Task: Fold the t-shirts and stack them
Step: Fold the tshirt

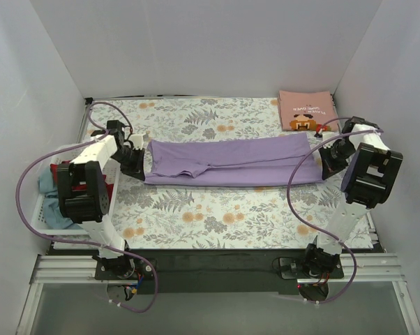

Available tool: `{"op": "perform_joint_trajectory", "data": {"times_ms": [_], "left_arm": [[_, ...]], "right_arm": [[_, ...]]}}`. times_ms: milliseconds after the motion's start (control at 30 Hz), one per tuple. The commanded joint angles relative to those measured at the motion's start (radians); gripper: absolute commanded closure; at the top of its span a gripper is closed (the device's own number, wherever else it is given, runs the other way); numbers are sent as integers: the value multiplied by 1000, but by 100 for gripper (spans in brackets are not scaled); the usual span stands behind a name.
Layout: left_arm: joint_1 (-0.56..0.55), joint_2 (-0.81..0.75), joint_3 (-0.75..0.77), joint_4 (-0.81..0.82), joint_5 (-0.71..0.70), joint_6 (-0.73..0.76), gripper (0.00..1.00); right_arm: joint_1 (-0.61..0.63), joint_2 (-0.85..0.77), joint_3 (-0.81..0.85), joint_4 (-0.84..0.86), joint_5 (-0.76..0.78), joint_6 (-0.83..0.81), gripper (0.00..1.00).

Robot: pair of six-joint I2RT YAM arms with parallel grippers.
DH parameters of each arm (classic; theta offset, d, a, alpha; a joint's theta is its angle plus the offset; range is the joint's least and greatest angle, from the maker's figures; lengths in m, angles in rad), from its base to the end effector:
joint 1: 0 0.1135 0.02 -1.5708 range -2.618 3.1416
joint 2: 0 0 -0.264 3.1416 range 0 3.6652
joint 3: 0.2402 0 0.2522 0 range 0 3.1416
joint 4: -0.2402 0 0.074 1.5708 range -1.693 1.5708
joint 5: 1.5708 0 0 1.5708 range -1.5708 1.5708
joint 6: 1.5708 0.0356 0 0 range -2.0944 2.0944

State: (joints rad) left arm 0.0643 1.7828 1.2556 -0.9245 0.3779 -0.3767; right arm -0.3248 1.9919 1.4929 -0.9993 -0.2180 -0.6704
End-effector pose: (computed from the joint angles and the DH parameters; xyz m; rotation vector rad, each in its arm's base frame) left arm 0.3303 0.0081 0.1939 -0.6280 2.9597 -0.5996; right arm 0.3622 -0.1138 0.1814 -0.5214 2.9189 0.2338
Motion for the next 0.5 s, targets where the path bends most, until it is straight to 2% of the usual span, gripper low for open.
{"op": "perform_joint_trajectory", "data": {"times_ms": [0, 333, 400, 433, 467], "left_arm": [[14, -72, -19, -22, -128, 58, 100], [5, -82, -179, 21, -68, 50, 100], [5, -121, -188, 23, -39, 64, 87], [5, -141, -185, 27, -24, 71, 82], [3, -195, -171, 32, 16, 82, 75]], "right_arm": [[-28, -48, -57, 7, 130, -73, 99], [-13, -97, -230, 41, 112, -106, 98], [-14, -123, -226, 36, 112, -109, 79], [-14, -136, -220, 34, 109, -110, 63], [-14, -149, -201, 27, 94, -112, 56]]}}
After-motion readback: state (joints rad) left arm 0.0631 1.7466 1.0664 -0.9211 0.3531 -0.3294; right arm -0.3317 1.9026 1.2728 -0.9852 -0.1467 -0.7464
